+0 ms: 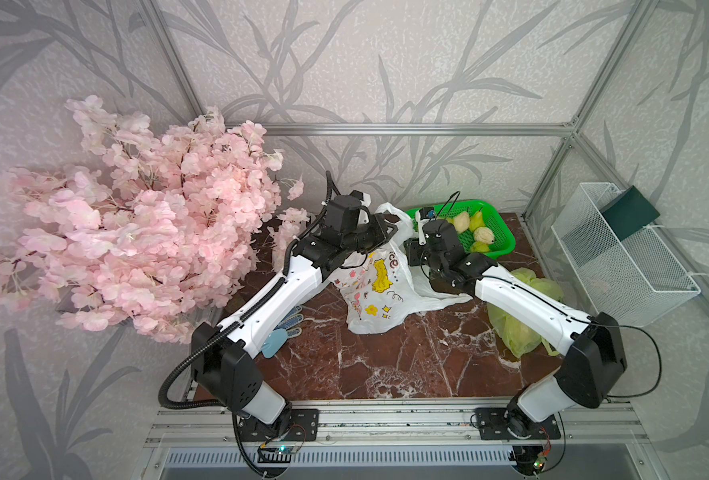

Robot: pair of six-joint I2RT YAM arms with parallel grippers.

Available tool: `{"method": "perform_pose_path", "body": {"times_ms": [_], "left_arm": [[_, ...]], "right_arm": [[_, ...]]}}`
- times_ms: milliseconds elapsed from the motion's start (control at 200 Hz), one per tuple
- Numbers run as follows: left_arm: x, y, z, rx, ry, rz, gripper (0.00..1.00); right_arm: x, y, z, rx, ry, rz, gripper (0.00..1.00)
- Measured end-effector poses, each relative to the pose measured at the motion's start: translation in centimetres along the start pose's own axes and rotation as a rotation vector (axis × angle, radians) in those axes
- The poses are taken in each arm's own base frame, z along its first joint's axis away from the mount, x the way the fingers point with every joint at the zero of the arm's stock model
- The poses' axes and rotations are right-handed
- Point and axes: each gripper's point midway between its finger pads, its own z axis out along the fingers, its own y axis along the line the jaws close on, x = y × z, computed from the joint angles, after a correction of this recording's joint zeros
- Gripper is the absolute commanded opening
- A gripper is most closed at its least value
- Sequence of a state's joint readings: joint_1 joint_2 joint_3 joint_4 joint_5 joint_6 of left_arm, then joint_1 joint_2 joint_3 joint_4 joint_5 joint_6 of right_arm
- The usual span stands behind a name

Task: Place the pears into plastic bags & tie knots
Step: Place the pear in the plastic bag.

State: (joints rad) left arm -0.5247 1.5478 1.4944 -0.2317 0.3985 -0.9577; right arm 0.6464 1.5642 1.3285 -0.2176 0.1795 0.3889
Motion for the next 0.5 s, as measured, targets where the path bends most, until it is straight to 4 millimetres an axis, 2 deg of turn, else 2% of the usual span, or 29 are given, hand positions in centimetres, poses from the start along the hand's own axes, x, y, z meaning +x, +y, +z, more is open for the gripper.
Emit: {"method": "perform_pose_path", "body": {"times_ms": [60,195,250,335,435,500], "left_arm": [[-0.2,-0.4,0.2,0.025,-0.01,-0.017,0.0],[-0.3,0.0,1.2,0.039,-0.01,-0.049,0.0],[-0.3,0.8,1.6,0.029,-0.006,-0.065,0.0],[-0.3,2.2,1.9,0.009,-0.005,-0.088,0.0],[-0.4,4.0,1.9,-0.022,-0.009,-0.109,0.0],[-1.1,5.3,1.7,-0.045,-0.024,-0.117,0.0]], "right_arm": [[0.3,1.0,0.0,-0.046,0.004,0.047,0.19],[3.0,2.1,1.2,-0.103,0.051,0.182,0.38],[4.2,2.1,2.0,-0.101,0.083,0.221,0.49],[5.7,2.2,3.2,-0.098,0.125,0.24,0.6],[6.6,2.4,3.6,-0.126,0.169,0.258,0.65],[6.1,2.5,3.4,-0.162,0.193,0.273,0.65]]}}
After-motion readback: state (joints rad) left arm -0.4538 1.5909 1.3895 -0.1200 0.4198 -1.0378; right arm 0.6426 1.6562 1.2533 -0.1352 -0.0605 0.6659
